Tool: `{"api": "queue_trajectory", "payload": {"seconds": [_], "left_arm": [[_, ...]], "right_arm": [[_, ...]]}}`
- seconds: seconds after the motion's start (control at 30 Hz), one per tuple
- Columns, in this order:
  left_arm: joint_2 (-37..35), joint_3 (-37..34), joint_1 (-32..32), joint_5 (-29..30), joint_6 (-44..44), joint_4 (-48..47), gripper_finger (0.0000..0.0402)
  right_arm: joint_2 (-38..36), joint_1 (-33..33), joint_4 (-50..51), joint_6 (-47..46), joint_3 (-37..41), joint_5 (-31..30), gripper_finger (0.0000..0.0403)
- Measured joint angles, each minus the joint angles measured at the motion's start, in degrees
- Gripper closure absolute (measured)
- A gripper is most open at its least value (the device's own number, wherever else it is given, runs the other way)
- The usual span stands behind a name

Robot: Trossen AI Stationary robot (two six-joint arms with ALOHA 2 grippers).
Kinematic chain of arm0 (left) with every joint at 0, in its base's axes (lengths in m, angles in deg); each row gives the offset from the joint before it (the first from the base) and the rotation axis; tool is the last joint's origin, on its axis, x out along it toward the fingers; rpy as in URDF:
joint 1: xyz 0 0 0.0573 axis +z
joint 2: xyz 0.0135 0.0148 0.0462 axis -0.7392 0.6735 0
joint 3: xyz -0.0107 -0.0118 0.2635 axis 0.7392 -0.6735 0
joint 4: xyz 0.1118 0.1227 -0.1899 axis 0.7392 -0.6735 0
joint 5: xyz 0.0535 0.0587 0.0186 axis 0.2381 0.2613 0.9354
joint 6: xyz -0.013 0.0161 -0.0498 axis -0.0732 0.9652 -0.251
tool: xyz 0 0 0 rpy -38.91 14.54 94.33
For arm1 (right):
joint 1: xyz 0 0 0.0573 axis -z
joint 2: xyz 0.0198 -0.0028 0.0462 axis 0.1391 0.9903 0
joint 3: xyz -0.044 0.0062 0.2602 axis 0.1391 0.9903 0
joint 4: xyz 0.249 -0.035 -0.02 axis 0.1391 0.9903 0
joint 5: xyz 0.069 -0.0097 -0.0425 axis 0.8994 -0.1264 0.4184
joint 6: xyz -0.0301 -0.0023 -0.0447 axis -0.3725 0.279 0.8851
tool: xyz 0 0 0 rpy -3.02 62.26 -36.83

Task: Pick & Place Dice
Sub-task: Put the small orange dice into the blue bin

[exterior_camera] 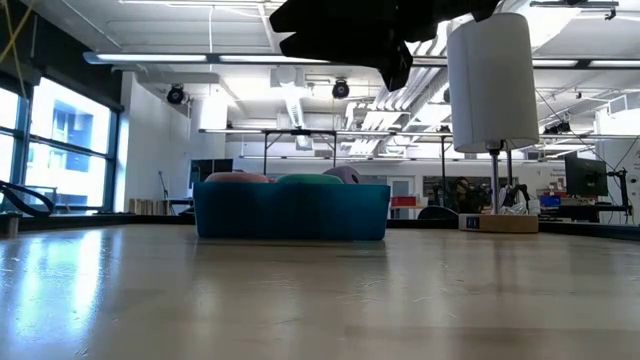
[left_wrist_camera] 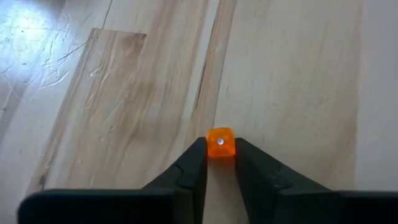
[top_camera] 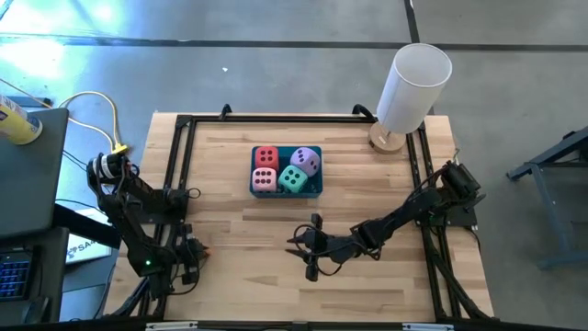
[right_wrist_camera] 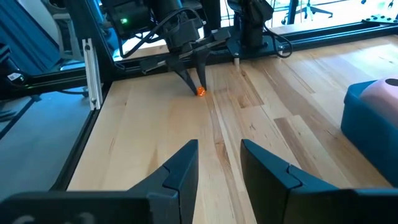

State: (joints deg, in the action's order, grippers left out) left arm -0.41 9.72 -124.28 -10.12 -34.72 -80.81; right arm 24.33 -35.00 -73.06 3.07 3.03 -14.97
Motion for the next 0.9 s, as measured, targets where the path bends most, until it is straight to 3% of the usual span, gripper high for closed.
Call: {"api": "queue_trajectory", "payload": {"seconds": [0.17,0.4,0.6,0.73,0.9], "left_arm": [[0.0,0.0,0.2,0.1,0.1,-0.3,0.0354],[-0.1,-0.1,3.1,3.1,1.9,0.0,0.0355],[-2.3,-0.2,12.7,8.7,4.5,-0.1,0.0355],[-5.2,0.2,21.3,9.0,16.2,4.4,0.0355],[-10.4,0.6,31.6,8.7,42.5,18.7,0.0355]], "right_arm": [[0.0,0.0,0.1,0.0,0.0,0.0,0.0292],[0.0,0.0,0.2,0.1,0.0,0.0,0.0292],[-0.1,-0.7,0.2,1.6,0.0,0.0,0.0292],[-0.1,-1.5,0.2,2.7,0.0,-0.1,0.0292],[-0.1,-2.7,0.2,3.8,0.0,-0.3,0.0292]]}}
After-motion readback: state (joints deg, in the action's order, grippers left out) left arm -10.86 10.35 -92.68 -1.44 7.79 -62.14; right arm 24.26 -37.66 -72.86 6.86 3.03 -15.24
